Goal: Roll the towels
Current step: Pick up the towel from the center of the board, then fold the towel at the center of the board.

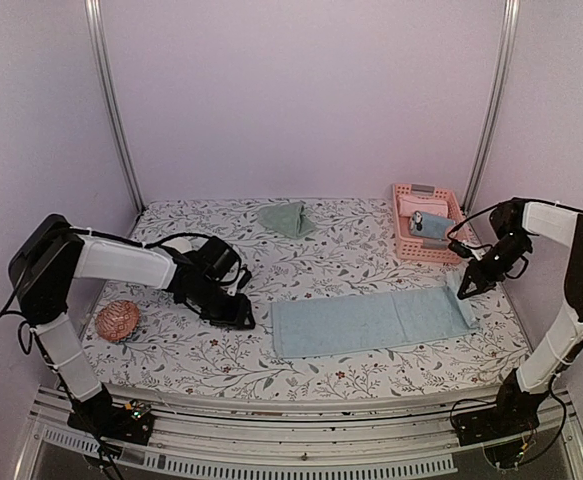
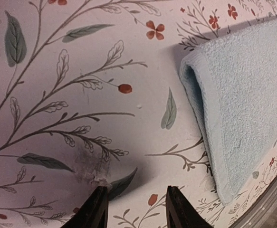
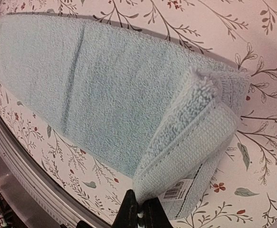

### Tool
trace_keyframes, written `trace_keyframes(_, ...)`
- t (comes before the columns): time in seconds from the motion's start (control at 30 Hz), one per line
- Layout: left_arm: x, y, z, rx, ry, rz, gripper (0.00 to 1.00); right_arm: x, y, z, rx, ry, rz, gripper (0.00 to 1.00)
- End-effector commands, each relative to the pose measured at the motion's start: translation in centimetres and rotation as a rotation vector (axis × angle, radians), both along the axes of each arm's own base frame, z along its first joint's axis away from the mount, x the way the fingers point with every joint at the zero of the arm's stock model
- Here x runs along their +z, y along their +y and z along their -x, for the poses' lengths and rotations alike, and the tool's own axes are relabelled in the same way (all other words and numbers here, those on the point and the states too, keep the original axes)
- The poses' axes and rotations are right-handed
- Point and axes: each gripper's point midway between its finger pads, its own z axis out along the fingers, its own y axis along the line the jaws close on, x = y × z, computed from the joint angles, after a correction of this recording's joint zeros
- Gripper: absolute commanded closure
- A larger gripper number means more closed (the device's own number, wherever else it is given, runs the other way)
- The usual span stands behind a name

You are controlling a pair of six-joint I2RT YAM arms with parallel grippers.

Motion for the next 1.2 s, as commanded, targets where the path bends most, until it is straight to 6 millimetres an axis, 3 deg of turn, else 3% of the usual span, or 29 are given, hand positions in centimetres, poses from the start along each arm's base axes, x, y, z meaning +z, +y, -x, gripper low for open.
trace_keyframes(0.0, 0.1, -1.6, 0.0, -0.021, 0.0, 0.027, 0.56, -0.4, 2.9, 0.2, -0.019, 0.049, -0.14, 0.97)
trace_keyframes(0.27, 0.0, -2.5, 0.0, -0.037, 0.016, 0.024, 0.56, -0.9, 8.1, -0.6, 0.051, 0.078, -0.275, 0.97)
trace_keyframes(0.5, 0.0, -3.0, 0.0, -0.039, 0.022, -0.003, 0.57, -1.5, 10.9, -1.0, 0.105, 0.137, -0.362, 0.97)
trace_keyframes(0.7, -0.8, -3.3, 0.4, -0.018, 0.062, -0.045, 0.59, -0.6, 15.3, -0.7, 0.209, 0.149, -0.468, 0.97)
trace_keyframes(0.97, -1.9, -3.3, 1.2, 0.001, 0.102, -0.031, 0.6, -0.6, 22.4, 0.3, 0.346, 0.208, -0.548, 0.98)
trace_keyframes(1.17, -2.0, -2.9, 1.8, 0.03, 0.111, -0.011, 0.61, -1.0, 26.6, 1.2, 0.42, 0.241, -0.573, 0.97)
